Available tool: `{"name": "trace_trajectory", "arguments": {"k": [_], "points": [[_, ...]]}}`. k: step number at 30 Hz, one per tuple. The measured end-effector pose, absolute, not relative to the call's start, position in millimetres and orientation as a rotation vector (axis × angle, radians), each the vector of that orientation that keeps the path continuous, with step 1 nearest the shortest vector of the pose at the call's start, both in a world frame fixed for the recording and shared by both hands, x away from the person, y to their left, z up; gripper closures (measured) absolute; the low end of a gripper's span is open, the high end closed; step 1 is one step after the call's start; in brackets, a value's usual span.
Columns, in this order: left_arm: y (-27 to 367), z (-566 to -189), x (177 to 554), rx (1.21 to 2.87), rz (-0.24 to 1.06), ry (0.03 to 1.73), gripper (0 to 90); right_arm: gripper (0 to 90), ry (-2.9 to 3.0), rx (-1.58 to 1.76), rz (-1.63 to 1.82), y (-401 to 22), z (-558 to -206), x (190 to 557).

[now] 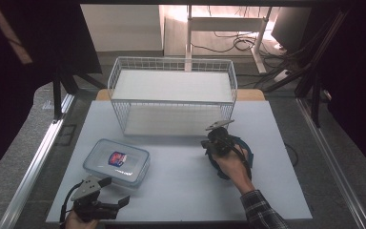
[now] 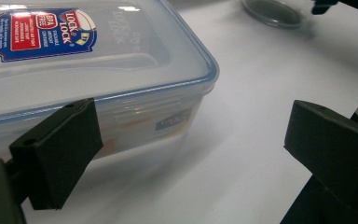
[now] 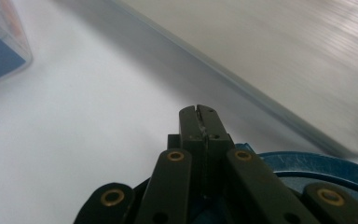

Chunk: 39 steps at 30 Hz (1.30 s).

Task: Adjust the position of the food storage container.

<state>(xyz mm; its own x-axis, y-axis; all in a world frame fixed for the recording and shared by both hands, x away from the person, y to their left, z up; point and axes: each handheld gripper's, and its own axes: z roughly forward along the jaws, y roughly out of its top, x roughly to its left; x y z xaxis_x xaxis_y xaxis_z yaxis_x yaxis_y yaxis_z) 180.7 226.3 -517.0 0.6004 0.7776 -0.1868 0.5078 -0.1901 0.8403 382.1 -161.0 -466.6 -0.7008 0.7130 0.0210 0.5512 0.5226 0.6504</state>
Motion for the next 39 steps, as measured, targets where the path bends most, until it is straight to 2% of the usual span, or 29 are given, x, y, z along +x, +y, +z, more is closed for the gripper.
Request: {"name": "trace_trajectory", "arguments": {"k": [20, 31, 37, 39], "points": [[230.6, -517.2, 182.6, 1.843, 0.346, 1.069, 4.3, 89.9, 2.398, 1.21, 0.945, -263.2, -463.2, 334.2], [238.8, -504.3, 194.7, 1.876, 0.346, 1.049, 5.5, 89.4, 2.342, 1.262, 0.945, -280.6, -461.6, 319.9], [259.0, -486.9, 211.2, 1.807, 0.33, 1.068, 5.5, 77.5, 2.284, 1.244, 1.038, -284.6, -454.9, 309.4], [266.9, -481.7, 217.6, 1.81, 0.363, 1.106, 8.3, 73.2, 2.29, 1.228, 1.05, -280.8, -455.8, 305.9]]}}
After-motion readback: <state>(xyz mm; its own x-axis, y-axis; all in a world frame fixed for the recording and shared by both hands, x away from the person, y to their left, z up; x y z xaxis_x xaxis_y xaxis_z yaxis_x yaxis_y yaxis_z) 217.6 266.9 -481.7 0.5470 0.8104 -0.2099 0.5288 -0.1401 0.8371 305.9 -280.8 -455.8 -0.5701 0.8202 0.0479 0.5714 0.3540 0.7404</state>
